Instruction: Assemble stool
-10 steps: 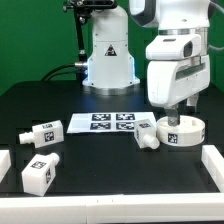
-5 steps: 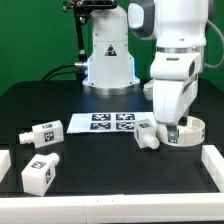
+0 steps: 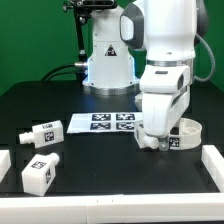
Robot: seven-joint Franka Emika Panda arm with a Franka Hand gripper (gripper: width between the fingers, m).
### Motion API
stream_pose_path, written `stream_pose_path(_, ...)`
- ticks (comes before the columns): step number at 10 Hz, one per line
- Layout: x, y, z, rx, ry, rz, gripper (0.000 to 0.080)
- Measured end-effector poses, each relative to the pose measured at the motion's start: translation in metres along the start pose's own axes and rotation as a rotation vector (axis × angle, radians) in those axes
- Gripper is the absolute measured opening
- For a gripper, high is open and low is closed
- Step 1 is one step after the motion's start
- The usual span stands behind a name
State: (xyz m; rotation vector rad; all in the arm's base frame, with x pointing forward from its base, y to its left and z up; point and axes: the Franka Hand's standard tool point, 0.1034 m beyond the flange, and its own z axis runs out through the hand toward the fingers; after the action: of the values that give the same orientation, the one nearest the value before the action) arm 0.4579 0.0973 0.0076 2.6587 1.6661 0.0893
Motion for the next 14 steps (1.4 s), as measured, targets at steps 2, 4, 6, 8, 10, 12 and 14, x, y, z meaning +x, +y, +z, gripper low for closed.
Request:
stream_pose_path(2, 0.0, 0.0, 0.0, 0.0, 0.0, 0.0, 0.0337)
stream_pose_path(4, -0.001, 0.0, 0.0, 0.001, -0.001, 0.001, 0.0201)
stream_pose_path(6, -0.012, 0.011, -0.009, 0.013, -0.027, 0.033, 0.0026)
stream_pose_path(8, -0.014, 0.025, -0.03, 0.033, -0.072, 0.14, 0.0026)
stream_pose_path(10, -0.003, 0.051, -0.053, 0.006, -0.068, 0.154, 0.0026)
stream_pose_path(12, -0.004, 0.048, -0.049, 0.01, -0.069, 0.154, 0.0026)
stream_pose_path(14, -0.008, 0.061, -0.044, 0.024, -0.086, 0.188, 0.0026)
